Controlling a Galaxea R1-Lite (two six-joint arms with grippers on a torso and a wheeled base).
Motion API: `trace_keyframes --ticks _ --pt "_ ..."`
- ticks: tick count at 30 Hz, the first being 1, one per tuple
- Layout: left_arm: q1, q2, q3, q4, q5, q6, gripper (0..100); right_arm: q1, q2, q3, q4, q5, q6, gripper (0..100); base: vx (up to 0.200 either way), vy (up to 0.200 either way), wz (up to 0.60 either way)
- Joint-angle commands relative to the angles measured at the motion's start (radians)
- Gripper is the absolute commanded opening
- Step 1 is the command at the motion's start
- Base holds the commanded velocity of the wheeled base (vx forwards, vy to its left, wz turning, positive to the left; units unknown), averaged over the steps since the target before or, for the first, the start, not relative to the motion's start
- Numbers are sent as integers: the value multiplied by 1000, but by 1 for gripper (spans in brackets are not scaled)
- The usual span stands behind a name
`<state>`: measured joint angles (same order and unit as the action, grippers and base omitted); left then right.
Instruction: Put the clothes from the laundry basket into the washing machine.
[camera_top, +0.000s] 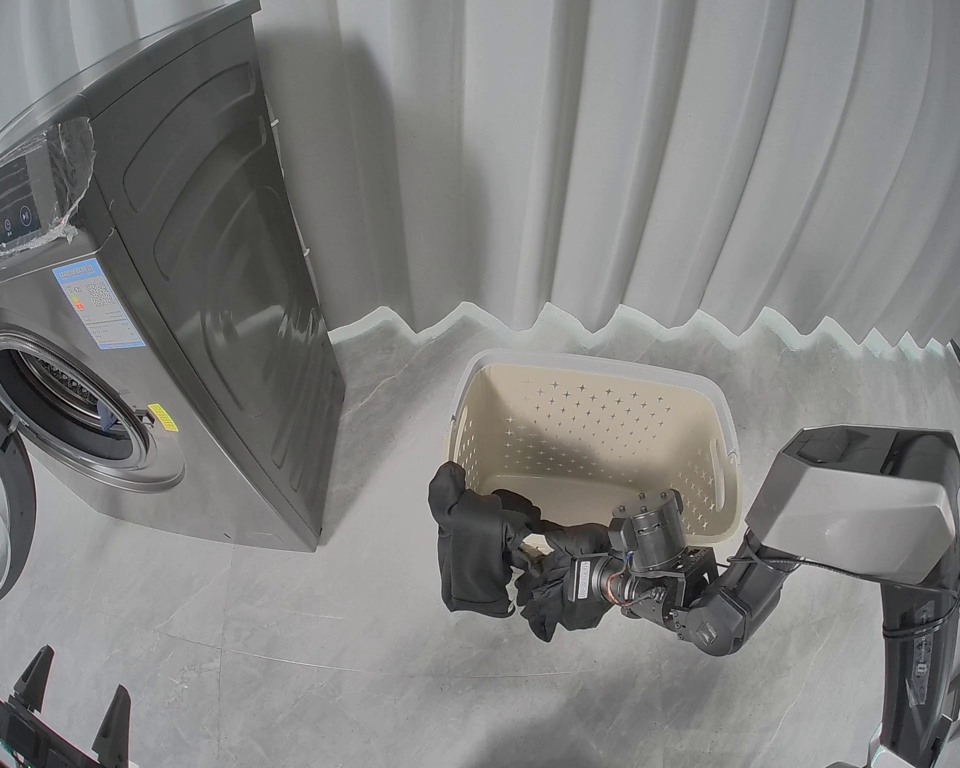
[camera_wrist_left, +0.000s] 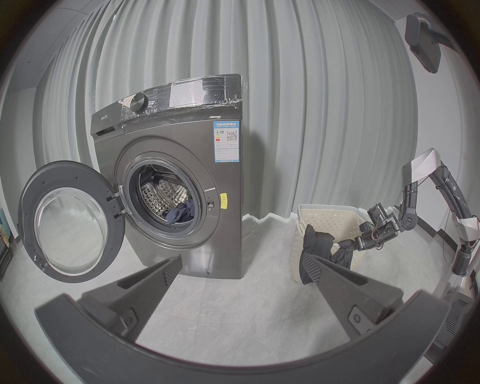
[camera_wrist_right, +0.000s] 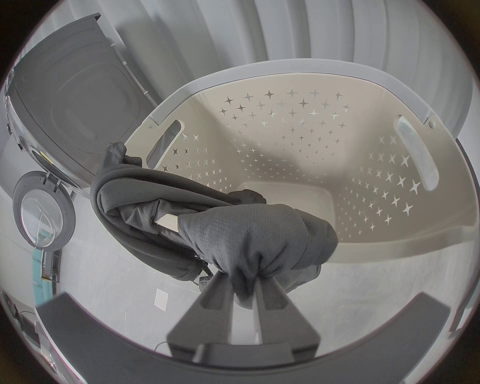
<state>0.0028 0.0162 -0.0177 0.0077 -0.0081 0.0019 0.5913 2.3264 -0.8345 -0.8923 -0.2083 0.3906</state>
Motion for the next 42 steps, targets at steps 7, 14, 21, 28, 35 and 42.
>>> trace_keyframes --ticks 7,14,21,28,35,42 --pt "0 -10 18 0 0 0 100 13 -315 175 7 -2 -15 0 0 0 0" --pt "0 -10 18 0 0 0 100 44 -667 314 13 26 -59 0 0 0 0" --pt "0 -10 18 0 0 -3 100 134 -980 374 21 83 -130 0 0 0 0" --pt "-1 -10 16 0 3 -11 100 124 -1119 380 69 153 -205 0 -57 0 0" --pt "0 -10 16 0 3 -14 100 130 -1130 391 66 168 -208 0 -200 0 0" --pt "-1 -10 16 0 3 -16 100 134 -1124 383 53 188 -208 0 0 0 0"
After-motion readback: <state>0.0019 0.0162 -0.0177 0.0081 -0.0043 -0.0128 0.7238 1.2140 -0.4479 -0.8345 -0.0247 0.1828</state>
